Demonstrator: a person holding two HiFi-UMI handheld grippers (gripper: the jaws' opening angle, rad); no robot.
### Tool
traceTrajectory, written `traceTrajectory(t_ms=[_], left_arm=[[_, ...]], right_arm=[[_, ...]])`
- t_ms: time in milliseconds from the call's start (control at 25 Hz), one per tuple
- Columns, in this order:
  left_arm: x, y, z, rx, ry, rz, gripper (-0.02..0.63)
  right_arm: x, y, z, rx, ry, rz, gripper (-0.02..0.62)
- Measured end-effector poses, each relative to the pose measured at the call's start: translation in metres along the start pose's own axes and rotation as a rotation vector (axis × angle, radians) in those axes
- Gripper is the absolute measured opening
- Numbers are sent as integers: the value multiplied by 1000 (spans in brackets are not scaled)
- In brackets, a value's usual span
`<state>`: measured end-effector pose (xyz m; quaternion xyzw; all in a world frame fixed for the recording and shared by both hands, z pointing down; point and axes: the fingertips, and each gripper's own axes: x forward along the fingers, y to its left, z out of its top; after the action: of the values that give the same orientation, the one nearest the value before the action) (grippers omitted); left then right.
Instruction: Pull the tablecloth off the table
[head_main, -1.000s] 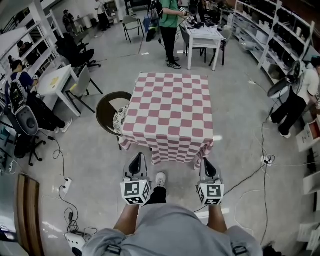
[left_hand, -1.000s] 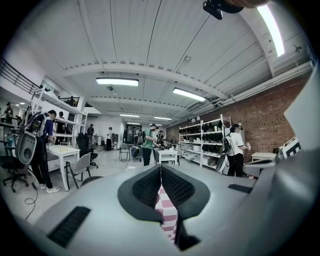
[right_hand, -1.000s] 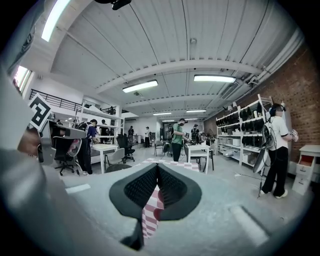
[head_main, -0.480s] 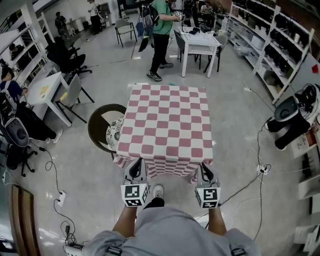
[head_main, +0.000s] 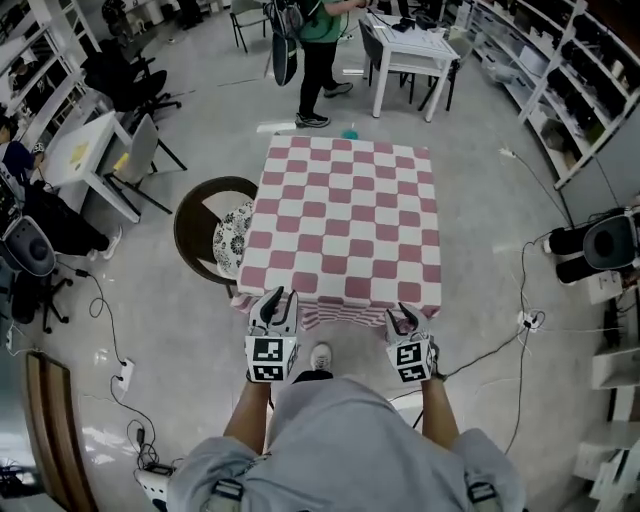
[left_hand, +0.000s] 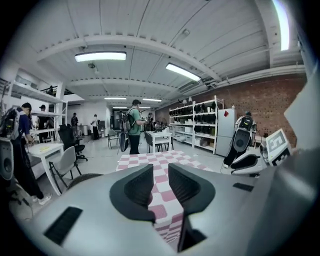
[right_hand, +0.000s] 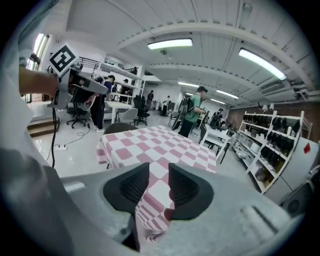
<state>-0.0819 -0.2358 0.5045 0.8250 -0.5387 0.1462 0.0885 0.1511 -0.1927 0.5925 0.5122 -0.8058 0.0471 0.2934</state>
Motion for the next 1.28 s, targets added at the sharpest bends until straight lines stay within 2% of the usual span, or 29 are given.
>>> traceTrajectory(t_ms=[160, 320, 560, 760, 960, 1280], left_arm=[[16, 8, -24, 111, 75, -29, 133], [37, 8, -47, 237, 164, -102, 166], [65, -2, -93, 512, 296, -237, 199], [80, 2, -130, 690, 384, -307, 210], [93, 18, -167, 959, 471, -352, 229], [115, 35, -211, 1050, 572, -451, 241]], right_arm=[[20, 14, -15, -20, 73, 58, 126], [41, 14, -28, -99, 144, 87, 147], [72, 17, -74, -291, 303, 142, 178], [83, 22, -98, -360, 381, 183, 187], [96, 21, -121, -452, 465, 212, 192], [117, 16, -141, -555, 543, 242, 196]])
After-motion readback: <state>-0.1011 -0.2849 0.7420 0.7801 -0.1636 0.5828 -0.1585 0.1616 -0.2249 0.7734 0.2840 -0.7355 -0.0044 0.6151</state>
